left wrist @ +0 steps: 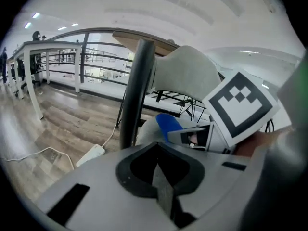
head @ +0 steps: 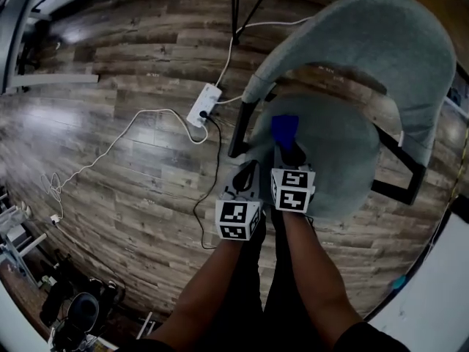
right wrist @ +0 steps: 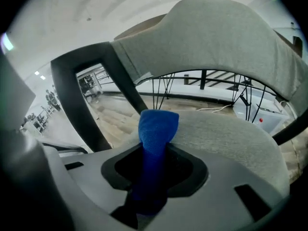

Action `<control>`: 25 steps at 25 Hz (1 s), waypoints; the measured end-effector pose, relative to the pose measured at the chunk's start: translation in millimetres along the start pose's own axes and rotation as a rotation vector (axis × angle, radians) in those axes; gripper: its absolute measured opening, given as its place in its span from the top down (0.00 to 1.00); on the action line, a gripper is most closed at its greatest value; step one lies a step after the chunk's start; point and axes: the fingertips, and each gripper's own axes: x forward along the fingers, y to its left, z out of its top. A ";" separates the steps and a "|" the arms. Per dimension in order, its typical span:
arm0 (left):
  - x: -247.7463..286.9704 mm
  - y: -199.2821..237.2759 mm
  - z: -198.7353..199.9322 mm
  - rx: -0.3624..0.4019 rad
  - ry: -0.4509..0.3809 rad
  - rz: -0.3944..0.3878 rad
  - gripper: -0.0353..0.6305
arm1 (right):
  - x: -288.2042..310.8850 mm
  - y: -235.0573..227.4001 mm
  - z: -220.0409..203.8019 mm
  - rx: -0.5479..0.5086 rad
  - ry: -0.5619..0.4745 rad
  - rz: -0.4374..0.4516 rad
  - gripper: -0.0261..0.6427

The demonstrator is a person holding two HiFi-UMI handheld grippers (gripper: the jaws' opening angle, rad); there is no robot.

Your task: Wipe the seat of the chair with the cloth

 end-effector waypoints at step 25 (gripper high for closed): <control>5.2 -19.1 -22.8 0.047 0.062 -0.068 0.94 | -6.3 -49.6 -16.1 0.080 0.010 -0.089 0.77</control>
